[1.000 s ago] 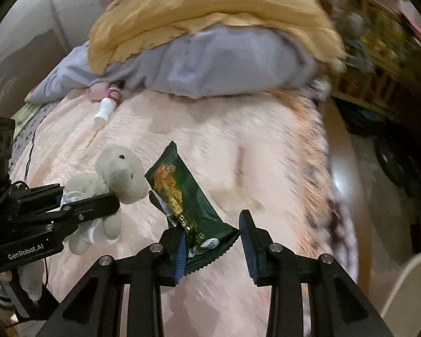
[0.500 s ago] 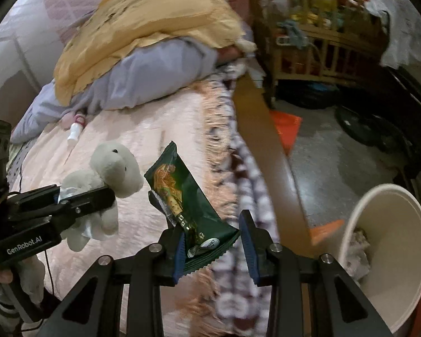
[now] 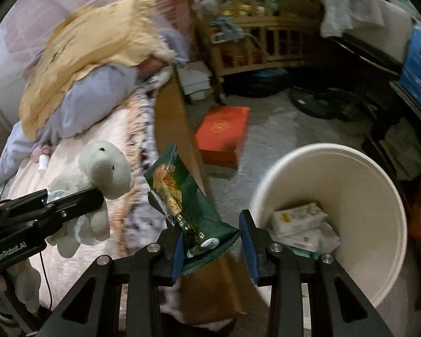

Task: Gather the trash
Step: 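Carry the teddy bear and green wrapper over the white bucket with both tools, then open both tools to drop the bear and wrapper into the bucket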

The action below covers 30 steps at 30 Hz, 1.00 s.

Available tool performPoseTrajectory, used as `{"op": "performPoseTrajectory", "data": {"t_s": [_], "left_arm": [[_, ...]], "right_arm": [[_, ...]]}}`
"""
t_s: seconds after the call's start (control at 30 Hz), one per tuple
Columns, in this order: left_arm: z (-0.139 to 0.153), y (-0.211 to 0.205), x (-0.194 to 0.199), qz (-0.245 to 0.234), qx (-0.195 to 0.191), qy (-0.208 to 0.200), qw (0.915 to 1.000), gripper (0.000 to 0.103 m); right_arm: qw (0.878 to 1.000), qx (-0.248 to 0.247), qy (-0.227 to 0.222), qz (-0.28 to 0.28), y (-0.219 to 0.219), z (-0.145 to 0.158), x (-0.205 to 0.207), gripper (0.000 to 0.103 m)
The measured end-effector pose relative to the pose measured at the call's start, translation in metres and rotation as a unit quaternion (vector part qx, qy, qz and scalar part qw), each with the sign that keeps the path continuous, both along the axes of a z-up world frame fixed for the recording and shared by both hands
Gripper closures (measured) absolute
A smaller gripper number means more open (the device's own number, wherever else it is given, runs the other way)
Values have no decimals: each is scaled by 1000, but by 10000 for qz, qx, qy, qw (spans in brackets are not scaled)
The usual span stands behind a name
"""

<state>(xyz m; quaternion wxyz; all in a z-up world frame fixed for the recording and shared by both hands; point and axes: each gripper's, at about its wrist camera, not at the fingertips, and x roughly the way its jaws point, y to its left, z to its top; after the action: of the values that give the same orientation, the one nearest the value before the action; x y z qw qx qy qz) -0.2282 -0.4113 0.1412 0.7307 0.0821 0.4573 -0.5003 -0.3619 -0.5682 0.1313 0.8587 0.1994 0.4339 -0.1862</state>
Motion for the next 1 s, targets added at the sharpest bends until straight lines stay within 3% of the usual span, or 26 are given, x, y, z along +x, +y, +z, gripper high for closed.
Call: {"op": "performPoseTrajectory", "data": {"t_s": [0.4, 0.73, 0.83, 0.93, 1.0], "left_arm": [[-14, -82, -37, -657, 41, 228, 9976, 77], [-26, -119, -52, -942, 70, 361, 9949, 77], [-30, -126, -53, -1012, 13, 497, 9936, 76], [-32, -129, -53, -1083, -65, 629, 9921, 70], [-31, -130, -54, -1128, -143, 678, 9912, 57]], "right_arm": [[9958, 174, 114, -897, -63, -21, -57, 69], [9906, 325, 142, -1323, -92, -35, -83, 67], [9892, 336, 139, -1421, -95, -37, -88, 61], [9872, 404, 83, -1543, -99, -38, -94, 58], [9859, 442, 64, -1615, -101, -39, -95, 57]]}}
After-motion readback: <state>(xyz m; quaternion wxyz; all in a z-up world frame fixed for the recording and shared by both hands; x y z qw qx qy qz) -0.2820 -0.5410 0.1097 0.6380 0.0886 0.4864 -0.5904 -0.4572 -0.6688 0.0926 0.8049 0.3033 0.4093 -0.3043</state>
